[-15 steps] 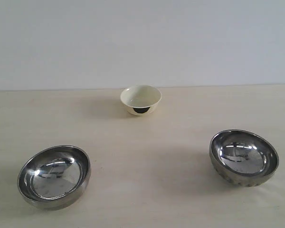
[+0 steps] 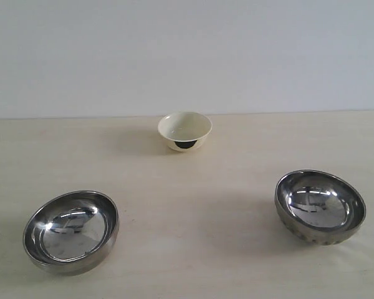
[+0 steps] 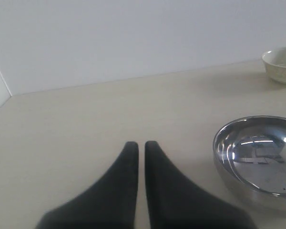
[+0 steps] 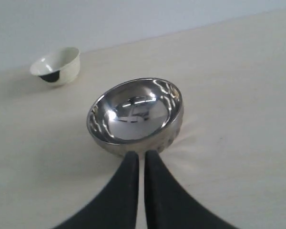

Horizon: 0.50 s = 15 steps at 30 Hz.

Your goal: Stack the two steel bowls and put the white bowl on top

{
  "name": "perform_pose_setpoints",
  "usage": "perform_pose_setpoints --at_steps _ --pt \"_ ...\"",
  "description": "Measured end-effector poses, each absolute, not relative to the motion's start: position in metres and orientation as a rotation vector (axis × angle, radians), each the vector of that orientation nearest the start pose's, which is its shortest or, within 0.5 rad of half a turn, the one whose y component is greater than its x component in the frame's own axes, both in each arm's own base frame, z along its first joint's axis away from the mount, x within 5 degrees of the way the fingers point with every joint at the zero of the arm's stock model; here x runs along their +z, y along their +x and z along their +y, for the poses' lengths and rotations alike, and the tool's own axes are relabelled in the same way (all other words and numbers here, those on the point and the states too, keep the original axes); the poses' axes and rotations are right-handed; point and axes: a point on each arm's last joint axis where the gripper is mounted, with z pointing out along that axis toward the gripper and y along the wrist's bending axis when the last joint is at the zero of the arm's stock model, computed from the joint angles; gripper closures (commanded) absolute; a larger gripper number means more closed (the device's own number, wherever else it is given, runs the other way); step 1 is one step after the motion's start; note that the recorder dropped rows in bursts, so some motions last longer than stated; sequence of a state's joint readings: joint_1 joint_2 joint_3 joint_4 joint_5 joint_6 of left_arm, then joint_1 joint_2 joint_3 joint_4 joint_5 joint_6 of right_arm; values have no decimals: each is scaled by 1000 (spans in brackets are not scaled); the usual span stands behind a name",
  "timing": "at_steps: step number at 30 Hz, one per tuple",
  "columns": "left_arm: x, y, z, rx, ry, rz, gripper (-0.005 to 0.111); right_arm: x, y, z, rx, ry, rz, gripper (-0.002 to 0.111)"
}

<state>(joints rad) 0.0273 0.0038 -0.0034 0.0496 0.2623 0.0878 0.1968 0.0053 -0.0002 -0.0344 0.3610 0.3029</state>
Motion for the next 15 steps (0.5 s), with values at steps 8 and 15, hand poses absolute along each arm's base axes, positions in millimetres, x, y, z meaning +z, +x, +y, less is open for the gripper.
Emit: perform_pose_setpoints --at_steps 8,15 --pt "190 55 3 131 85 1746 103 180 52 12 675 512 1835 107" --pt "190 55 3 131 85 1746 103 181 52 12 705 550 1827 107"
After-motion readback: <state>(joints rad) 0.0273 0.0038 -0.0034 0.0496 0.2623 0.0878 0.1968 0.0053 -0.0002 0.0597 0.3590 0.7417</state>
